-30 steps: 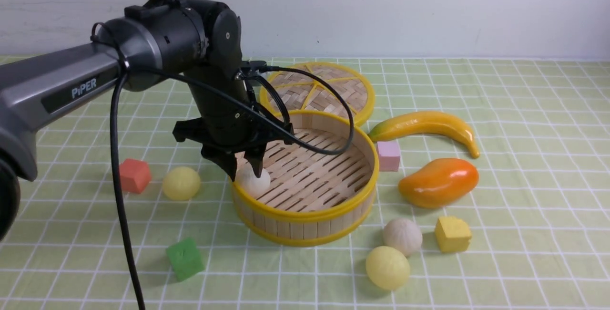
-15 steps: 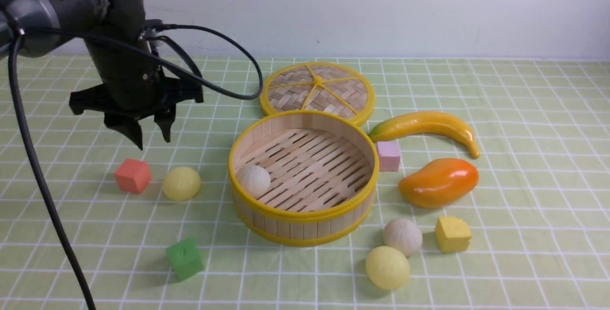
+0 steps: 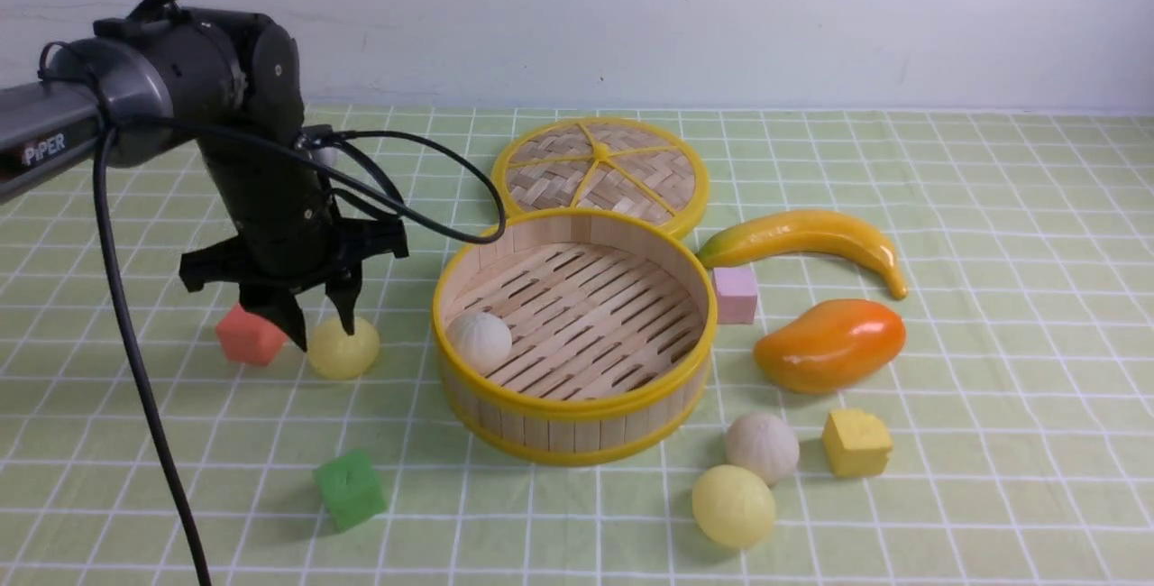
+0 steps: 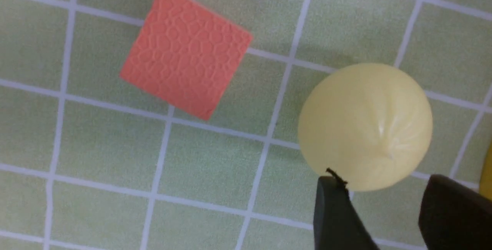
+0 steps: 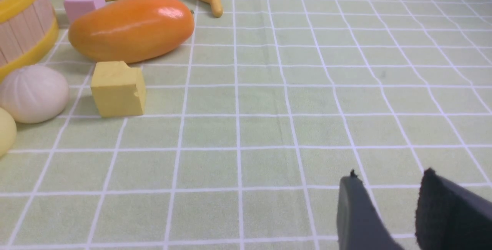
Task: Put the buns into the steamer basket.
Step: Use the left arm to grab a steamed stuffed bun
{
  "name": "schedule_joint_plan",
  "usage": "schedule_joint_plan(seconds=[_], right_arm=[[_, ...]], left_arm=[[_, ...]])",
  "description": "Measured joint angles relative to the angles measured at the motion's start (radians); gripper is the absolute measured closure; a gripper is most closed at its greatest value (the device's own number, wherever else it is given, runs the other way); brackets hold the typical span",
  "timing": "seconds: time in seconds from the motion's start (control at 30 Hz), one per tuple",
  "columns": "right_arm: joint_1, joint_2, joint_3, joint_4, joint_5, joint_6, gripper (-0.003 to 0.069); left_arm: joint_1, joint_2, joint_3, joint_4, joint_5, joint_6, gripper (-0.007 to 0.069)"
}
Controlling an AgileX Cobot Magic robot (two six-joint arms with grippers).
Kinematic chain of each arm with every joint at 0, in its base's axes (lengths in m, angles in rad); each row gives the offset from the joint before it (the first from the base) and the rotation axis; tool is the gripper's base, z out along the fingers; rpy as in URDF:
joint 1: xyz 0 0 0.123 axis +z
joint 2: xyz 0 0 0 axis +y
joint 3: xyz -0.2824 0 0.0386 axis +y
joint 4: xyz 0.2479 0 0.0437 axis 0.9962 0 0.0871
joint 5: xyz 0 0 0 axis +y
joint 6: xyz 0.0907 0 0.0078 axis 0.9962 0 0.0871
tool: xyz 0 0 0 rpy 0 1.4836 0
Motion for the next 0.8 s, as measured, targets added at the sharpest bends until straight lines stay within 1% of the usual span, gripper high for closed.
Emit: schedule_joint_plan(seconds=[0.27, 0.43, 0.5, 0.6, 0.7, 0.77, 0.8], right_arm=[[0.000, 0.000, 0.000, 0.000, 0.000, 0.000, 0.0418], [0.000, 0.000, 0.000, 0.000, 0.000, 0.000, 0.0418], [0.000, 0.000, 0.000, 0.000, 0.000, 0.000, 0.0418], [0.000, 0.000, 0.000, 0.000, 0.000, 0.000, 0.0418], [0.000, 0.000, 0.000, 0.000, 0.000, 0.000, 0.0418], [0.000, 0.000, 0.000, 0.000, 0.000, 0.000, 0.0418], [0.000, 0.000, 0.000, 0.000, 0.000, 0.000, 0.0418]], left_arm=[[0.000, 0.008, 0.001, 0.007, -0.062, -0.004, 0.0318], [0.000, 0.045, 0.001, 0.007, -0.062, -0.004, 0.0323], [0.000, 0.062, 0.001, 0.007, -0.062, -0.004, 0.0338], [0.000, 0.067, 0.001, 0.007, -0.063, -0.004, 0.0389], [0.000, 0.067, -0.001, 0.007, -0.062, -0.004, 0.0419], [0.000, 0.067, -0.001, 0.006, -0.060, -0.004, 0.0457], [0.000, 0.067, -0.001, 0.006, -0.060, -0.004, 0.0457]])
